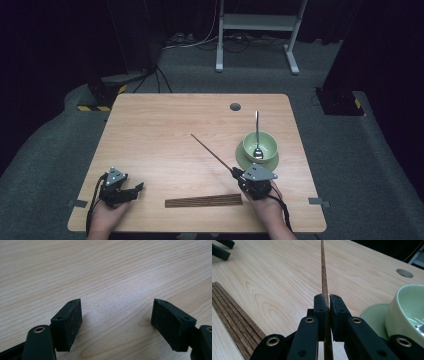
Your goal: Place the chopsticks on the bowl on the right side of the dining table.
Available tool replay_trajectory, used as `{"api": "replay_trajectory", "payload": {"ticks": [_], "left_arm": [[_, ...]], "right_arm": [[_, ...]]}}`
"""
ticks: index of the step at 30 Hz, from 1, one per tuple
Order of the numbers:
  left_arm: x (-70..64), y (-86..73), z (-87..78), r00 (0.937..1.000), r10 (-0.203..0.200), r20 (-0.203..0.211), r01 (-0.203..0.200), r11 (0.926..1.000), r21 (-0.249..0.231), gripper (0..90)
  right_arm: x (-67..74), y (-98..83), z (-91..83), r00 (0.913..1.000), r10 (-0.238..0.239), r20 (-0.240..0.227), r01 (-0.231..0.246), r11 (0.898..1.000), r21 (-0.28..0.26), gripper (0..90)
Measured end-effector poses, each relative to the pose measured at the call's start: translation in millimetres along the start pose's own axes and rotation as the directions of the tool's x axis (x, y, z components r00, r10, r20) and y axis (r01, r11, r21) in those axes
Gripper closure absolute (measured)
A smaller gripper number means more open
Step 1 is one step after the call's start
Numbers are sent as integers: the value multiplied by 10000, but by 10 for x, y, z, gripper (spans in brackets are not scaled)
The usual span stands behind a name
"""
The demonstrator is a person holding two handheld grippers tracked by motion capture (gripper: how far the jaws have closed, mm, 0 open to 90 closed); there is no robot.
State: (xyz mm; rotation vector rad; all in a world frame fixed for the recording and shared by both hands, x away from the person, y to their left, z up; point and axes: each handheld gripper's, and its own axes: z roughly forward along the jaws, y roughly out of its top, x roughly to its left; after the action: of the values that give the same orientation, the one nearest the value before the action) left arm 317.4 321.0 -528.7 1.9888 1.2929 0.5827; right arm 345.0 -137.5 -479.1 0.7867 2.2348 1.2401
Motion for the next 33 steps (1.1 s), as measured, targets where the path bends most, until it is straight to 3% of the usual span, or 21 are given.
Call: {"api": "replay_trajectory", "payload": {"ticks": [16,33], "left_arm": [[0,0,0,10000,2,-1,-2,10000,-6,248],[-3,0,-2,10000,33,-17,-33,10000,-9,251]], "right_arm": [[0,60,-121,9998,-6,190,16,9986,-535,844],[-172,23,-213,9965,387,735,-340,9974,-643,844]]}}
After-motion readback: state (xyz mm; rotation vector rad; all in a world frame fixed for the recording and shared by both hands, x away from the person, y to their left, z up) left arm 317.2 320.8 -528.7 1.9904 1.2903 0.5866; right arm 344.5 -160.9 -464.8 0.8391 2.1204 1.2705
